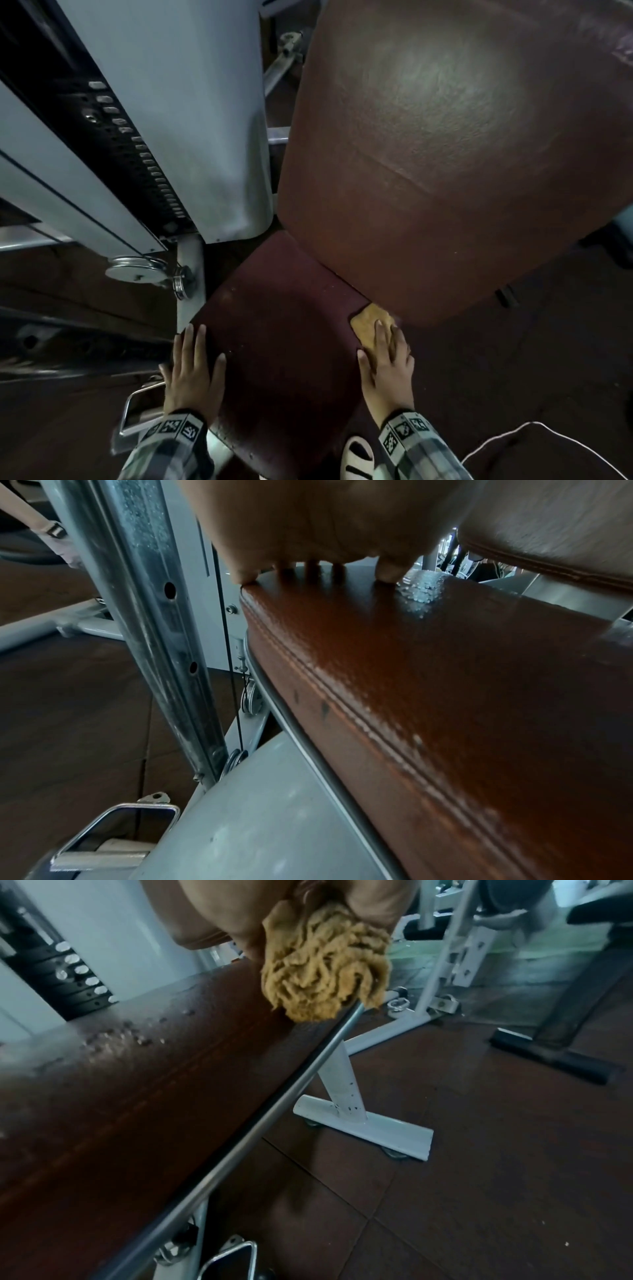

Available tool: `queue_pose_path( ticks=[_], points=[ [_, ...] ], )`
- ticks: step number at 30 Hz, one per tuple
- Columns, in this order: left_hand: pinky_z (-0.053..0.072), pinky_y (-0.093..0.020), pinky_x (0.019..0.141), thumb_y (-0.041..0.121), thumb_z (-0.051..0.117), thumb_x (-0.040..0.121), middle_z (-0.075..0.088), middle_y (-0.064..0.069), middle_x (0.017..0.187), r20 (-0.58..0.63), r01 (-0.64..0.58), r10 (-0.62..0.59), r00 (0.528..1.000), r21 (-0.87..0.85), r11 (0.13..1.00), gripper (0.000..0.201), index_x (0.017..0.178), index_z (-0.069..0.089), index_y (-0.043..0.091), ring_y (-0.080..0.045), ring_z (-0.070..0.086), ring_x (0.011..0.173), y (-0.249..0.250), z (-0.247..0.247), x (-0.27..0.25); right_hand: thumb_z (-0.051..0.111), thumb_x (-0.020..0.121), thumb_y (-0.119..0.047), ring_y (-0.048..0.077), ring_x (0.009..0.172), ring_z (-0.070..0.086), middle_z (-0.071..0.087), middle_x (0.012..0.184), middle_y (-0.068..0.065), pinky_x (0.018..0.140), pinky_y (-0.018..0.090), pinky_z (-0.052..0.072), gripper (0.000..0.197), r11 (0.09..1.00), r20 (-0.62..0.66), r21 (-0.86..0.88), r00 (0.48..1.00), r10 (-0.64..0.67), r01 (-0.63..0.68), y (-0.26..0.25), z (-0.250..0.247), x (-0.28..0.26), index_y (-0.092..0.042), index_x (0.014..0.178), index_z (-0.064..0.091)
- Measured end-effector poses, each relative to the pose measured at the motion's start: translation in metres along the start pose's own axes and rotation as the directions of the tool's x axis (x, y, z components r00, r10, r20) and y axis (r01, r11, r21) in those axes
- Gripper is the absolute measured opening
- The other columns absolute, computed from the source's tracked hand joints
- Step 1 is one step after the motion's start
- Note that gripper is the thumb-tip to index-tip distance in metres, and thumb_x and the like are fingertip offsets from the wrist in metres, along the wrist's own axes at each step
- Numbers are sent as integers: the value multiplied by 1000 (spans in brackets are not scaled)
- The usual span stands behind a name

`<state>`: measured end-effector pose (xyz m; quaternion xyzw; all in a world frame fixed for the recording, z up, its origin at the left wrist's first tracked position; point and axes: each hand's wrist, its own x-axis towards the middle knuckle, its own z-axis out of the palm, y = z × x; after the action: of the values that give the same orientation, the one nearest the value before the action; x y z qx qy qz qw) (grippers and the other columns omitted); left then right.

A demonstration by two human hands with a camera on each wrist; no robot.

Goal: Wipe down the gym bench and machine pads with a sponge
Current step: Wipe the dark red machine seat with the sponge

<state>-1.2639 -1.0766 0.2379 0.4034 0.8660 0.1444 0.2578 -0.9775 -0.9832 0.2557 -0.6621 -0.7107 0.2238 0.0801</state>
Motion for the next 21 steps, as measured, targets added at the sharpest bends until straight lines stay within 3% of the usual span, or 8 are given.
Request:
queue_pose_path(
  ticks=[3, 5, 8, 11, 14, 16, 18, 21],
  points=[
    [-5, -52, 117, 55, 22, 84, -3, 7, 161, 5, 14, -14, 1000, 1, 1000, 77, 153, 8, 22, -5, -13, 143, 0, 3, -2, 10, 90, -57, 35, 130, 28, 12, 155, 5, 104, 43, 31, 65, 997, 26, -52, 998, 52, -51, 0, 5, 3, -31, 149, 16],
    [-9, -50, 117, 60, 12, 79, -11, 12, 157, 16, 31, -31, 999, 1, 1000, 82, 151, -1, 25, -2, -18, 140, 1, 5, -2, 7, 94, -54, 33, 132, 31, 24, 152, 12, 107, 46, 25, 63, 998, -3, -51, 999, 49, -49, -1, 8, 12, -24, 147, 23],
    [-13, -46, 116, 67, 0, 71, -20, 16, 153, 48, 37, -37, 998, 7, 999, 85, 146, -12, 28, 0, -25, 138, 2, 5, -2, 12, 96, -47, 36, 131, 31, 39, 143, 17, 112, 51, 18, 60, 997, 11, -54, 998, 57, -56, -3, 9, 35, -15, 143, 32],
    [-16, -43, 115, 67, -4, 70, -24, 17, 151, 82, 40, -42, 996, 23, 999, 85, 145, -16, 30, 0, -28, 137, 1, 4, -3, 19, 92, -41, 42, 120, 42, 48, 136, 11, 107, 59, 26, 58, 995, 27, -89, 999, 40, -38, -23, 3, 54, -17, 141, 39],
    [-15, -43, 116, 67, -5, 70, -25, 17, 152, 96, 47, -50, 994, 32, 998, 85, 145, -17, 30, 0, -28, 137, 2, 3, -3, 7, 92, -43, 33, 137, 24, 21, 154, -1, 114, 47, 11, 59, 974, 169, -197, 983, -76, 109, -45, 8, 54, -28, 149, 12],
    [-16, -43, 116, 68, -6, 69, -27, 17, 151, 111, 49, -52, 992, 37, 998, 85, 144, -19, 30, 0, -29, 137, 2, 3, -3, 8, 93, -40, 26, 143, 8, 6, 157, -6, 115, 46, 8, 57, 965, 170, -180, 972, -162, 193, -49, 17, 45, -28, 149, 10],
    [-17, -41, 115, 68, -6, 69, -29, 18, 150, 123, 47, -52, 991, 40, 998, 85, 144, -20, 31, 1, -32, 135, 2, 2, -3, 12, 94, -36, 21, 144, -3, 3, 157, -7, 113, 44, 9, 55, 964, 183, -159, 966, -182, 212, -44, 21, 29, -28, 148, 12],
    [-19, -40, 114, 69, -5, 70, -30, 19, 150, 131, 40, -44, 990, 33, 999, 83, 144, -20, 33, 4, -37, 132, 0, 2, -2, 9, 95, -35, 15, 141, -21, -12, 155, -15, 116, 41, 6, 53, 979, 188, -109, 971, -149, 171, -23, 14, 14, -35, 147, -1]
  ],
)
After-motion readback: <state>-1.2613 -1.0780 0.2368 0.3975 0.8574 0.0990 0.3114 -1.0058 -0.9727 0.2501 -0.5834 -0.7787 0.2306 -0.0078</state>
